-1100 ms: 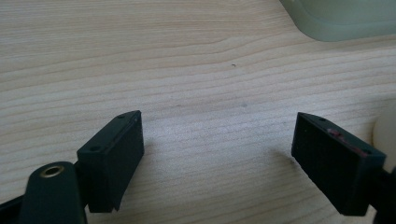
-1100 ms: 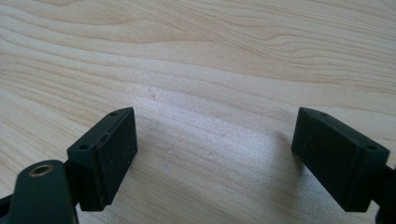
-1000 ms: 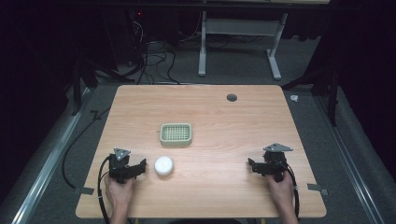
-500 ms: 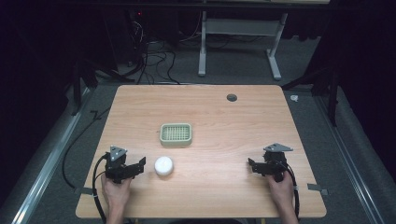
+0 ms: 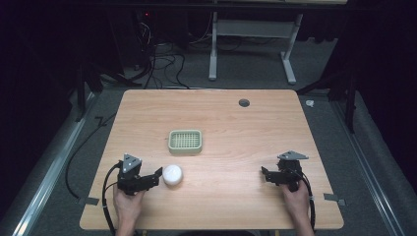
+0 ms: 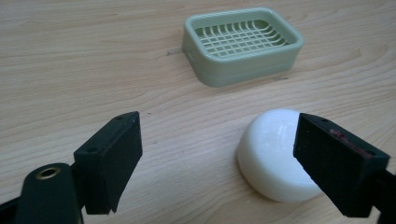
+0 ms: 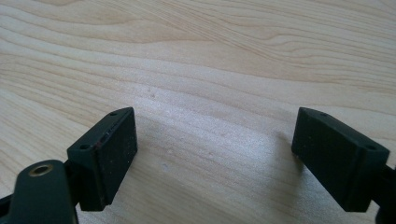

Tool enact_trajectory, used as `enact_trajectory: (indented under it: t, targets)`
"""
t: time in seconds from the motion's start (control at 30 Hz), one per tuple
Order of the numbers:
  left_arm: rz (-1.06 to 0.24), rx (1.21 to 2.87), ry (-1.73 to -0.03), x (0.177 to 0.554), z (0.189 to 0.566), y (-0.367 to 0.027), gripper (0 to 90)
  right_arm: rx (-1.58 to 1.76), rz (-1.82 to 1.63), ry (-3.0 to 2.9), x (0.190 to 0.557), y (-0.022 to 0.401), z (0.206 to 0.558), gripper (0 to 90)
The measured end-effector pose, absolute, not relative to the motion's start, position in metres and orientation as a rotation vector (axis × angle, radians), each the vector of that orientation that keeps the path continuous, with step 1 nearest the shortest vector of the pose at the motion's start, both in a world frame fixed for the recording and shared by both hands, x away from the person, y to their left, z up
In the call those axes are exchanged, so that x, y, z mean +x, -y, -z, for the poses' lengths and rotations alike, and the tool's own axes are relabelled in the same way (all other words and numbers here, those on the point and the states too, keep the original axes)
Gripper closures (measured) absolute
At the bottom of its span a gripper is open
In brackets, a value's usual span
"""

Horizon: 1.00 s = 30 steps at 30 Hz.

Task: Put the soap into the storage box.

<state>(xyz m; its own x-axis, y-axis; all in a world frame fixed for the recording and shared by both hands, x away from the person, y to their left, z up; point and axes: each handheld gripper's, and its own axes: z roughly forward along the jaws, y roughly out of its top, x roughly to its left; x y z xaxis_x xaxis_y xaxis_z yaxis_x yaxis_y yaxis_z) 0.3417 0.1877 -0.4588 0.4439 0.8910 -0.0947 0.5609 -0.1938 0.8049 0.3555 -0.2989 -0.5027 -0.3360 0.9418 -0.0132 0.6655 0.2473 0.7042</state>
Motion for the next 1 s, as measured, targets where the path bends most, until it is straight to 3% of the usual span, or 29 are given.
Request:
enact_trajectory:
  t: [1.0]
  targets:
    - [-0.445,2.033,-1.143,0.345,0.478,-0.137,15.7,1.463,-0.848,-2.091,0.356,0.299,0.503,15.1]
